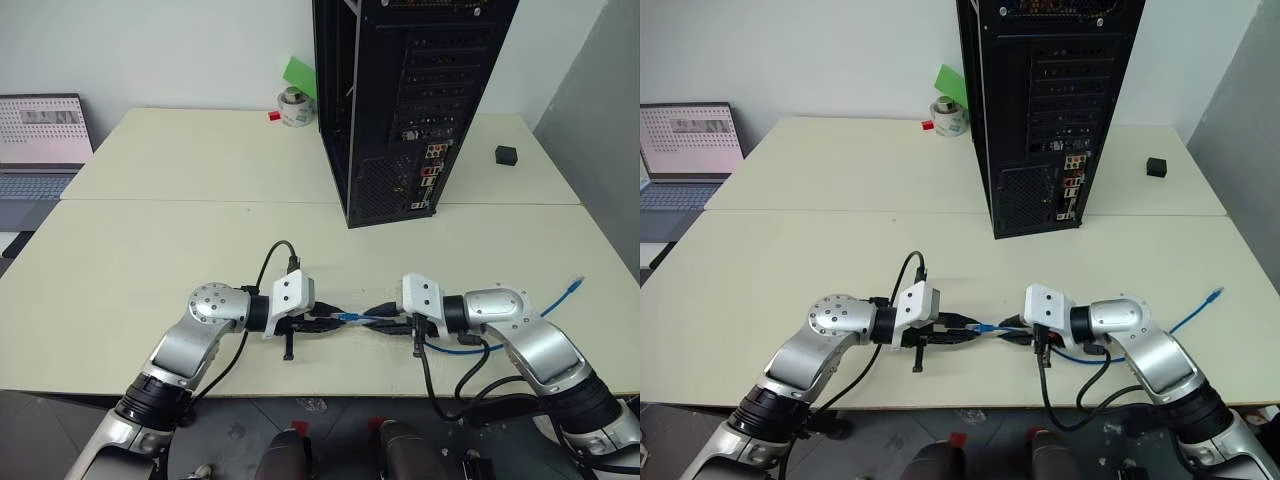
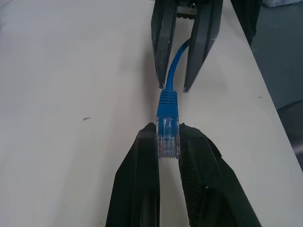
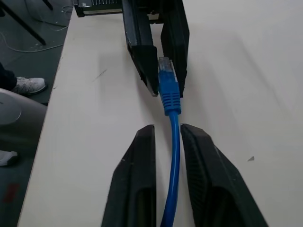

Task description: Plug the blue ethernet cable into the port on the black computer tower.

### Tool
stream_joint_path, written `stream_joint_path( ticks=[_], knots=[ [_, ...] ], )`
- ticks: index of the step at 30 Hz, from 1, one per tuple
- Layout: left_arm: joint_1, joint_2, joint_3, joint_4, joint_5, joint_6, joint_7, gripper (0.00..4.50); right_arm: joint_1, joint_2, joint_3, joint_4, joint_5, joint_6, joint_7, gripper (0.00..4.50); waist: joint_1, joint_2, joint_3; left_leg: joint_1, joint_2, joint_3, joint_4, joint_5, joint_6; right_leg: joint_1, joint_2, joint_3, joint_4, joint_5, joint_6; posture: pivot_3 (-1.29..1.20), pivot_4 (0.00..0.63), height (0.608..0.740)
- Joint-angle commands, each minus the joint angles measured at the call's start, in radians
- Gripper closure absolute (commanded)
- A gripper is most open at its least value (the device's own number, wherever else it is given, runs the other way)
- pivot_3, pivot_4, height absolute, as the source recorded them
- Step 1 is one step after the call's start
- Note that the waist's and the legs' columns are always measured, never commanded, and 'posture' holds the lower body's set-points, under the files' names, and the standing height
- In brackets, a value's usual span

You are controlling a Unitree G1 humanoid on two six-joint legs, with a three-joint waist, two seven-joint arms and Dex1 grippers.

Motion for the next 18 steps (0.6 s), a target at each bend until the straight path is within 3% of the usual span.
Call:
stream_joint_path(
  ticks=[1, 7, 12, 18],
  knots=[
    [0.01, -0.022, 0.013, 0.004, 0.011, -0.105, 0.014, 4.2, -0.029, -0.047, -0.056, -0.052, 0.058, 0.039, 0.049, 2.58, 0.001, 0.0, 0.0, 0.0, 0.0, 0.0, 0.0, 0.0, 0.0, 0.0, 0.0, 0.0, 0.0, 0.0, 0.0, 0.0, 0.15, 0.74],
    [0.002, -0.057, 0.015, 0.12, 0.179, -0.531, 0.136, 4.2, -0.038, 0.01, -0.237, -0.105, 0.39, 0.376, -0.01, 1.23, 0.001, 0.0, 0.0, 0.0, 0.0, 0.0, 0.0, 0.0, 0.0, 0.0, 0.0, 0.0, 0.0, 0.0, 0.0, 0.0, 0.15, 0.74],
    [-0.024, -0.075, 0.041, 0.264, 0.322, -0.866, 0.31, 4.2, -0.045, 0.087, -0.294, -0.104, 0.487, 0.508, -0.132, 1.17, 0.002, 0.0, 0.0, 0.0, 0.0, 0.0, 0.0, 0.0, 0.0, 0.0, -0.001, 0.0, 0.0, 0.0, 0.0, 0.0, 0.15, 0.74],
    [-0.043, -0.065, 0.041, 0.36, 0.448, -1.117, 0.461, 4.2, -0.033, 0.134, -0.271, -0.078, 0.48, 0.519, -0.196, 1.17, 0.002, 0.0, 0.0, -0.001, -0.001, 0.0, 0.0, 0.0, 0.0, 0.0, -0.002, -0.001, 0.0, 0.0, 0.0, 0.0, 0.15, 0.74]
  ],
)
